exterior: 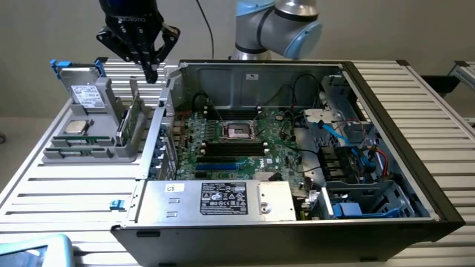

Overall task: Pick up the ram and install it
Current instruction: 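Reach for the ram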

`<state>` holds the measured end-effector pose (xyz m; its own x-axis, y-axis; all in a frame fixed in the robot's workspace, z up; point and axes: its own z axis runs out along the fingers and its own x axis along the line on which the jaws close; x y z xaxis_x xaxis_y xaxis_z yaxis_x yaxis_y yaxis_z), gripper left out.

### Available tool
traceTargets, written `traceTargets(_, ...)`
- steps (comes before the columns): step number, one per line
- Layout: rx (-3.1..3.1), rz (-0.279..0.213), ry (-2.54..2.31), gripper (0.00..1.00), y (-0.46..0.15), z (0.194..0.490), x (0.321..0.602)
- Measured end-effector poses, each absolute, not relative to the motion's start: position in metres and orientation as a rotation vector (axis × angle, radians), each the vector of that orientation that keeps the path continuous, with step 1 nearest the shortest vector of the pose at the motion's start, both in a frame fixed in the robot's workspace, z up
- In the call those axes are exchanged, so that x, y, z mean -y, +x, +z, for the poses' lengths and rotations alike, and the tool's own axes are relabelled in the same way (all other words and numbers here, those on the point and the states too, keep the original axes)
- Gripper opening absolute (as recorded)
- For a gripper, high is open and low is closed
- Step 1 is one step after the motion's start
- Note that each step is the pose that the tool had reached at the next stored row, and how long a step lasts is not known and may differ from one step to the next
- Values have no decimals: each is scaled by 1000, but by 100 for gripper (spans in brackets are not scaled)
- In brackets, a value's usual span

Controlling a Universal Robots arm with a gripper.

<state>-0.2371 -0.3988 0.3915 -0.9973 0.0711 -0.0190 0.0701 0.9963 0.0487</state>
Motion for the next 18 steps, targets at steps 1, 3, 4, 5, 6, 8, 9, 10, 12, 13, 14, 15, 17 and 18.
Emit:
traceTargets(1, -3118, 75, 110, 11, -242, 391, 399)
traceTargets(3, -3118, 75, 110, 11, -251, 391, 399)
traceTargets(4, -3118, 75, 110, 11, -255, 391, 399)
traceTargets(5, -3118, 75, 110, 11, -260, 391, 399)
traceTargets(6, -3118, 75, 111, 11, -264, 391, 399)
traceTargets(8, -3118, 75, 110, 11, -273, 390, 399)
traceTargets(9, -3118, 75, 110, 11, -278, 390, 399)
traceTargets(10, -3118, 75, 110, 11, -282, 390, 399)
traceTargets(12, -3118, 74, 111, 11, -291, 389, 399)
traceTargets(13, -3118, 74, 110, 11, -296, 388, 399)
traceTargets(14, -3118, 74, 110, 11, -301, 388, 399)
traceTargets(15, -3118, 74, 110, 11, -305, 387, 399)
traceTargets(17, -3118, 74, 110, 11, -314, 386, 399)
traceTargets(18, -3118, 74, 111, 11, -319, 385, 399)
